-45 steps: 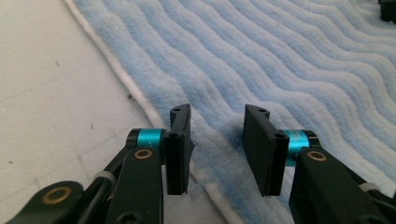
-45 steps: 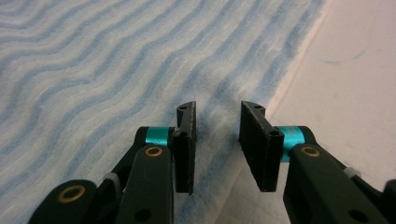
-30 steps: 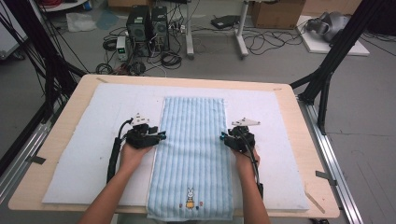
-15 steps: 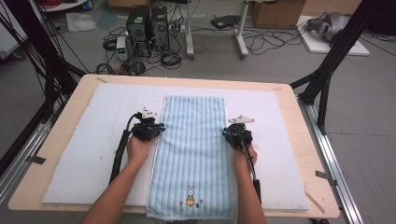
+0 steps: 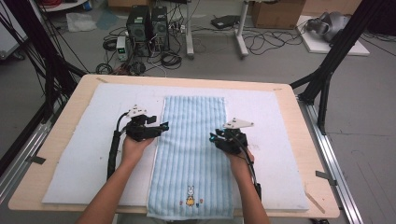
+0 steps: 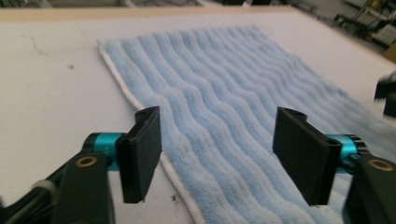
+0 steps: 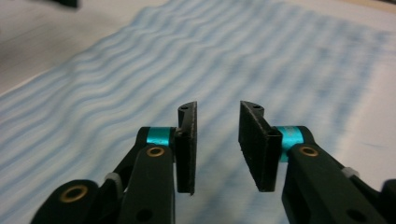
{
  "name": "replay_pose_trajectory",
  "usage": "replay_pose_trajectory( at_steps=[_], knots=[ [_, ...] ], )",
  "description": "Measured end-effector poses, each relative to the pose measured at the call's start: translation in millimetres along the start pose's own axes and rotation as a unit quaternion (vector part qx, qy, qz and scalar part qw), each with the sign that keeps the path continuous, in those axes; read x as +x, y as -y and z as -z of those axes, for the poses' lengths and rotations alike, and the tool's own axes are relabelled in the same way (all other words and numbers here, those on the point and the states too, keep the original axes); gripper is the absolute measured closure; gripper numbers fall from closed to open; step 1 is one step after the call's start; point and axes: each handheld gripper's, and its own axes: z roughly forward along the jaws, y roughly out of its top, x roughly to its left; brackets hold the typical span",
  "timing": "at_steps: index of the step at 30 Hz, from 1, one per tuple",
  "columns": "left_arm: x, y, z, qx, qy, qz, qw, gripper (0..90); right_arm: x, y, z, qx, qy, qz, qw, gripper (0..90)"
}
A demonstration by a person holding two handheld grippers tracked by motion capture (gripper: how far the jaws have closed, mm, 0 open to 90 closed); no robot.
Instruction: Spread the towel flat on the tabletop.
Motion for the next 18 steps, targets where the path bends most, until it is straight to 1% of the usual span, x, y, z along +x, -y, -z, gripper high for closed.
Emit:
replay_pose_trajectory(
  at_steps=[1, 2, 4, 5, 7, 8, 9, 10, 12, 13, 14, 15, 16, 17, 18],
  knots=[
    [0.5, 0.5, 2.0, -0.005, 0.002, 0.004, 1.0000, 23.3, 7.0, -0.2, -1.1, 0.008, -0.016, 0.012, 0.9998, 71.4],
    [1.5, 1.1, 3.8, -0.007, 0.006, 0.004, 0.9999, 23.1, 13.0, -0.2, -2.9, 0.017, -0.037, 0.023, 0.9989, 72.7],
    [3.5, 2.4, 7.3, -0.011, 0.012, 0.002, 0.9999, 22.9, 24.6, 2.5, -6.4, 0.027, -0.049, 0.053, 0.9971, 78.7],
    [4.6, 2.6, 8.8, -0.013, 0.016, -0.001, 0.9998, 22.9, 28.3, 4.5, -8.8, 0.034, -0.056, 0.055, 0.9963, 78.9],
    [5.8, 2.6, 11.3, -0.017, 0.024, 0.002, 0.9996, 22.9, 31.5, 8.9, -15.2, 0.053, -0.061, 0.058, 0.9950, 80.1],
    [5.9, 2.5, 12.3, -0.020, 0.027, 0.004, 0.9994, 22.9, 32.5, 11.1, -17.8, 0.062, -0.060, 0.057, 0.9946, 80.4],
    [6.2, 2.1, 13.4, -0.020, 0.029, 0.001, 0.9994, 22.9, 33.3, 13.1, -19.7, 0.070, -0.058, 0.060, 0.9940, 80.7],
    [6.2, 1.7, 14.4, -0.023, 0.032, 0.001, 0.9992, 22.9, 33.7, 14.1, -19.0, 0.065, -0.059, 0.056, 0.9946, 80.7],
    [6.4, 1.1, 16.1, -0.026, 0.037, 0.000, 0.9990, 22.9, 31.8, 14.7, -17.6, 0.070, -0.075, 0.042, 0.9939, 77.6],
    [6.6, 1.0, 17.2, -0.028, 0.043, 0.001, 0.9987, 22.9, 31.2, 15.0, -16.3, 0.069, -0.082, 0.044, 0.9933, 75.9],
    [6.9, 0.8, 18.4, -0.028, 0.044, -0.003, 0.9987, 22.9, 30.5, 15.3, -13.7, 0.066, -0.083, 0.046, 0.9933, 74.2],
    [7.1, 1.0, 19.7, -0.027, 0.047, -0.006, 0.9985, 22.9, 28.6, 15.9, -8.8, 0.053, -0.080, 0.041, 0.9945, 74.0],
    [7.1, 1.3, 20.9, -0.028, 0.051, -0.010, 0.9983, 22.9, 25.0, 17.2, -2.6, 0.032, -0.076, 0.030, 0.9962, 73.5],
    [7.2, 1.6, 22.4, -0.028, 0.052, -0.021, 0.9980, 22.9, 20.3, 18.6, 3.4, 0.018, -0.068, 0.019, 0.9973, 72.8],
    [7.2, 2.0, 24.0, -0.032, 0.053, -0.033, 0.9976, 22.8, 16.1, 20.3, 9.2, 0.015, -0.055, 0.012, 0.9983, 72.5]
  ],
)
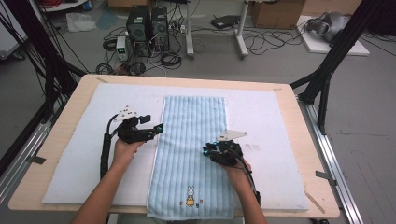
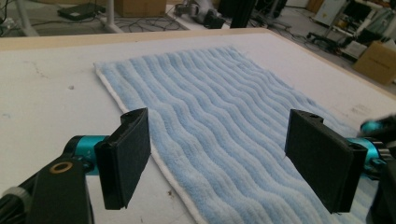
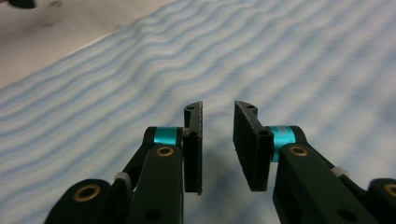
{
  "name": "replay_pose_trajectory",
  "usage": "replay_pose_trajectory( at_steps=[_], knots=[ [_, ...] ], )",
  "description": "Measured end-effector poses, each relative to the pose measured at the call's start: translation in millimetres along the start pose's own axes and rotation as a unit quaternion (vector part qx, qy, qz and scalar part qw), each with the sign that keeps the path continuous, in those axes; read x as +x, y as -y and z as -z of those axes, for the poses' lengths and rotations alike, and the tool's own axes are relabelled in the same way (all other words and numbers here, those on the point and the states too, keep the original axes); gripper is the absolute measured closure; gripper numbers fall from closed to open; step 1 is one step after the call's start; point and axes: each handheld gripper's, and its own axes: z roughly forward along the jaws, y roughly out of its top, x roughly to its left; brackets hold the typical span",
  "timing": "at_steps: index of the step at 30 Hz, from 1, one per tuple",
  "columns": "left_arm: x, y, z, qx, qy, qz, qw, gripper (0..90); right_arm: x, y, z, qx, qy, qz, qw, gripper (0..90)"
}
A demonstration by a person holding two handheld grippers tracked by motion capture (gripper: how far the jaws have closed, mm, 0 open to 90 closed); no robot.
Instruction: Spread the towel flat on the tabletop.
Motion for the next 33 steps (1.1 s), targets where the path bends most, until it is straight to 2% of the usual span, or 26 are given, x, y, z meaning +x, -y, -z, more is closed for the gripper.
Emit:
replay_pose_trajectory(
  at_steps=[2, 3, 5, 7, 8, 14, 16, 19, 22, 25, 26, 30, 33],
  knots=[
    [-0.9, 1.5, 4.3, -0.013, 0.004, -0.022, 0.9997, 22.8, -7.9, 5.1, 9.8, 0.007, 0.028, -0.002, 0.9996, 72.7],
    [-1.1, 2.2, 6.2, -0.015, 0.004, -0.026, 0.9995, 23.3, -10.8, 8.2, 14.2, 0.011, 0.041, -0.003, 0.9991, 74.2],
    [-0.2, 4.4, 9.9, -0.017, 0.005, -0.025, 0.9995, 24.3, -15.1, 14.8, 18.4, 0.030, 0.055, -0.008, 0.9980, 77.0],
    [2.0, 6.9, 13.6, -0.019, 0.000, -0.016, 0.9997, 24.4, -16.3, 21.5, 17.6, 0.060, 0.073, 0.001, 0.9955, 77.8],
    [3.0, 8.2, 15.5, -0.019, -0.001, -0.011, 0.9998, 24.3, -16.2, 23.8, 19.0, 0.051, 0.073, -0.003, 0.9960, 77.7],
    [6.1, 13.8, 22.5, -0.011, -0.005, -0.001, 0.9999, 20.8, -14.7, 26.2, 26.7, 0.063, 0.065, -0.001, 0.9959, 75.6],
    [6.1, 14.0, 24.0, -0.015, -0.003, 0.004, 0.9999, 20.8, -16.8, 27.3, 30.5, 0.051, 0.062, -0.004, 0.9967, 70.1],
    [5.7, 12.4, 27.7, -0.026, 0.000, 0.007, 0.9996, 20.8, -22.4, 27.4, 42.7, 0.004, 0.078, -0.027, 0.9966, 51.1],
    [3.9, 10.3, 32.4, -0.035, 0.014, -0.001, 0.9993, 20.7, -29.2, 25.9, 57.6, -0.032, 0.105, -0.043, 0.9930, 30.2],
    [3.0, 8.6, 36.1, -0.042, 0.014, -0.005, 0.9990, 19.7, -38.3, 23.5, 69.6, -0.041, 0.121, -0.046, 0.9907, 14.0],
    [2.8, 8.2, 36.9, -0.042, 0.007, -0.010, 0.9991, 18.7, -41.2, 22.6, 72.7, -0.040, 0.129, -0.045, 0.9898, 11.1],
    [2.9, 8.1, 38.1, -0.044, 0.000, -0.030, 0.9986, 17.8, -52.3, 20.7, 81.0, -0.041, 0.145, -0.039, 0.9879, 11.0],
    [2.1, 7.8, 38.5, -0.038, -0.005, -0.024, 0.9990, 17.7, -56.7, 20.4, 82.2, -0.046, 0.142, -0.048, 0.9876, 10.5]
  ],
)
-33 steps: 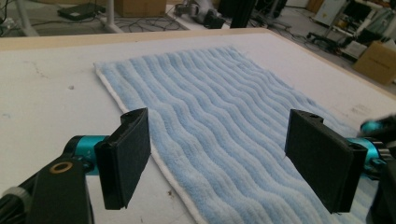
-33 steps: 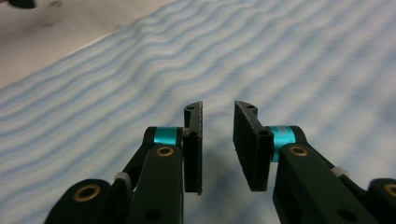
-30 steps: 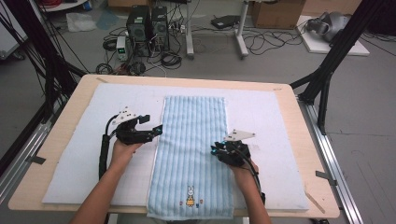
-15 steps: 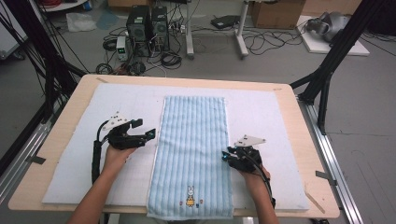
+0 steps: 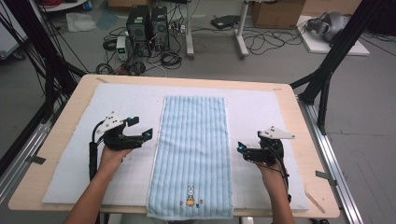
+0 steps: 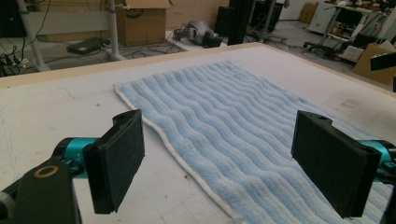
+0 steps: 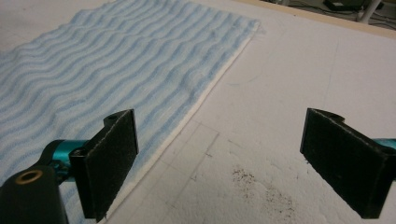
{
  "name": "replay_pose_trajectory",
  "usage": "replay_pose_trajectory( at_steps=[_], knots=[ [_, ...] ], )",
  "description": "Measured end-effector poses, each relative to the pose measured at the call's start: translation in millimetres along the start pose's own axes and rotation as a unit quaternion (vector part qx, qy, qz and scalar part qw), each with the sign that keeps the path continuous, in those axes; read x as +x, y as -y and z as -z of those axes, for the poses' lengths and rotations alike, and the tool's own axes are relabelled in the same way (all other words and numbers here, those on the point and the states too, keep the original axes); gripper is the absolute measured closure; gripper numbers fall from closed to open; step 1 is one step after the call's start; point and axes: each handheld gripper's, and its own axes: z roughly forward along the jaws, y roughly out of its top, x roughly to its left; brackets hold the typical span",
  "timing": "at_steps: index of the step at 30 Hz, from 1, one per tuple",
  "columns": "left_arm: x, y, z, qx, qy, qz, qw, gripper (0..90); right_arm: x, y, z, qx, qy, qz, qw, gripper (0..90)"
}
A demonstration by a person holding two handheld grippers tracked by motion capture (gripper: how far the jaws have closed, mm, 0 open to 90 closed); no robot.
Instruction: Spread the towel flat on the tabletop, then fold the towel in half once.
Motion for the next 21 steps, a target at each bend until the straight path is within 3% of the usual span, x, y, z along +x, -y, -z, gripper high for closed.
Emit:
replay_pose_trajectory(
  at_steps=[5, 12, 21],
  knots=[
    [1.5, 0.0, 0.7, 0.011, -0.011, 0.025, 0.9996, 17.7, -0.3, -3.0, -2.8, 0.007, -0.005, -0.001, 1.0000, 10.5],
    [3.2, -6.0, 1.2, 0.006, -0.010, 0.031, 0.9995, 17.4, -0.4, -9.8, -5.1, 0.008, -0.008, -0.003, 0.9999, 10.5],
    [12.2, -18.9, -11.6, 0.011, -0.005, 0.042, 0.9991, 17.5, -6.8, -18.1, -13.0, 0.010, -0.011, -0.009, 0.9998, 10.5]
  ],
)
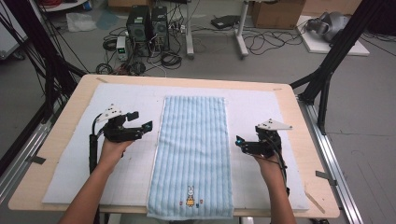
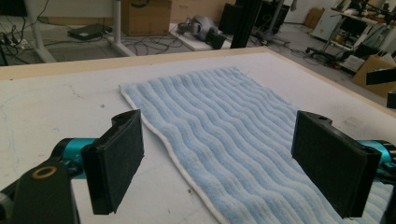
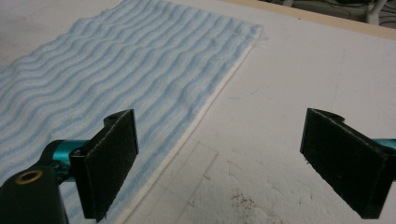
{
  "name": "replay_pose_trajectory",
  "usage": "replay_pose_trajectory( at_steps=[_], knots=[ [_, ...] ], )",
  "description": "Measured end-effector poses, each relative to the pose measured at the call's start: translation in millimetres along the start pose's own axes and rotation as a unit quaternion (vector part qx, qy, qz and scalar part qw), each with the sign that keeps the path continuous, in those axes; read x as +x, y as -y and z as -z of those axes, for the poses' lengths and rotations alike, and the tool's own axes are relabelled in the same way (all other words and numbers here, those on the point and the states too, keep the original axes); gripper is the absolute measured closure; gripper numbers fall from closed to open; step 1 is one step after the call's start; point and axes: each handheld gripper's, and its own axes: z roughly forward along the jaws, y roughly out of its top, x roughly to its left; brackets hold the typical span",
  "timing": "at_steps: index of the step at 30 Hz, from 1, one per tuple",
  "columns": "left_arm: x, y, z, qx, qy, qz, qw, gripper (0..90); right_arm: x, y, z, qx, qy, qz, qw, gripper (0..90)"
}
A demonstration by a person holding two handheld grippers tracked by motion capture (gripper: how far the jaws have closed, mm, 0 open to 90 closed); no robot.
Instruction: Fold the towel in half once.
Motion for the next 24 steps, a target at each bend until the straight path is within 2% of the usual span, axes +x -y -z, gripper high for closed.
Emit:
replay_pose_trajectory(
  at_steps=[4, 8, 12, 18, 21, 24],
  knots=[
    [0.9, -2.6, -5.4, 0.007, 0.002, -0.004, 1.0000, 17.4, -2.9, -6.6, -2.3, 0.007, -0.002, -0.002, 1.0000, 10.5],
    [2.4, -5.4, -10.5, 0.009, 0.006, -0.008, 0.9999, 17.4, -6.1, -12.9, -4.1, 0.002, -0.006, -0.001, 1.0000, 10.5],
    [7.6, -7.0, -21.8, 0.017, 0.004, -0.001, 0.9999, 17.6, -11.2, -20.9, -9.7, -0.004, -0.010, -0.012, 0.9999, 10.5],
    [16.2, -11.0, -38.6, 0.020, 0.004, 0.011, 0.9997, 18.3, -18.8, -31.5, -23.0, 0.003, -0.018, -0.022, 0.9996, 10.5],
    [19.2, -10.3, -48.2, 0.031, 0.005, 0.011, 0.9995, 19.2, -20.9, -32.9, -30.3, 0.004, -0.021, -0.020, 0.9996, 10.6],
    [22.1, -8.7, -57.3, 0.046, -0.003, 0.006, 0.9989, 23.3, -22.7, -30.4, -36.5, 0.019, -0.022, -0.020, 0.9994, 10.6]
  ],
)
